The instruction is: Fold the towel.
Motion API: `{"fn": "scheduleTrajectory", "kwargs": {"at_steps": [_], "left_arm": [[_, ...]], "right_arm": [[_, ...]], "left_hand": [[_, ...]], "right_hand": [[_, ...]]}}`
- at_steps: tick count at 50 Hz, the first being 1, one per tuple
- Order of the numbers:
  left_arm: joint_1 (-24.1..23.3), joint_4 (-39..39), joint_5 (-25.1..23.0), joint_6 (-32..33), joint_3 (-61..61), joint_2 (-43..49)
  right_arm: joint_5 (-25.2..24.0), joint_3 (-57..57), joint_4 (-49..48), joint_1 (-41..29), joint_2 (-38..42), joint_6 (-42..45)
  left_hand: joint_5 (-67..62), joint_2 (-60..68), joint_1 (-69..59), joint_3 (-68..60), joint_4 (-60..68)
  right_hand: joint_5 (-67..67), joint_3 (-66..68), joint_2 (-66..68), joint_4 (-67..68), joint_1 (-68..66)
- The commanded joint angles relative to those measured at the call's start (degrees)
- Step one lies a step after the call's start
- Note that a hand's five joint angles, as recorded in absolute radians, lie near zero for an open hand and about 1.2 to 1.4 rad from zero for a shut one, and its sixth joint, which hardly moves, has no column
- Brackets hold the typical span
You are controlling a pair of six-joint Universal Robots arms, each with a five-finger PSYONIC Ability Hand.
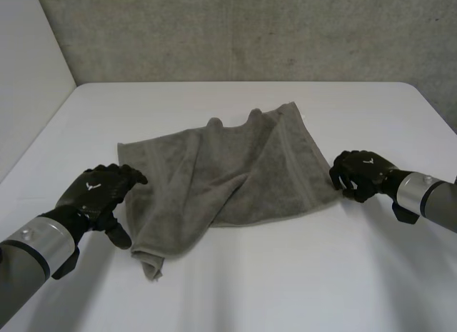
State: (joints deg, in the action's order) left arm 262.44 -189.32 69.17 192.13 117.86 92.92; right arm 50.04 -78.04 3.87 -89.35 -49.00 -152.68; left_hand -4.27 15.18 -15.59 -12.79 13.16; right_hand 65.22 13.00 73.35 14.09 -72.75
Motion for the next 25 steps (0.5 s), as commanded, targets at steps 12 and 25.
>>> {"fn": "scheduleTrajectory", "kwargs": {"at_steps": [12,25], "left_arm": [[-0.6,-1.0,-0.1,-0.1,0.7,-3.4],[-3.7,-2.5,0.3,0.0,2.9,-5.1]], "right_arm": [[-2.2,-4.5,-1.6,-0.3,-13.7,-11.6],[0.8,-6.2,-11.8,0.3,-17.2,-27.8]], "left_hand": [[0.4,-1.3,1.7,2.8,-3.2],[2.9,-3.8,4.2,2.8,-3.2]], "right_hand": [[4.8,-3.0,6.7,-4.1,-7.2],[4.8,-3.0,6.7,-4.1,-7.2]]}}
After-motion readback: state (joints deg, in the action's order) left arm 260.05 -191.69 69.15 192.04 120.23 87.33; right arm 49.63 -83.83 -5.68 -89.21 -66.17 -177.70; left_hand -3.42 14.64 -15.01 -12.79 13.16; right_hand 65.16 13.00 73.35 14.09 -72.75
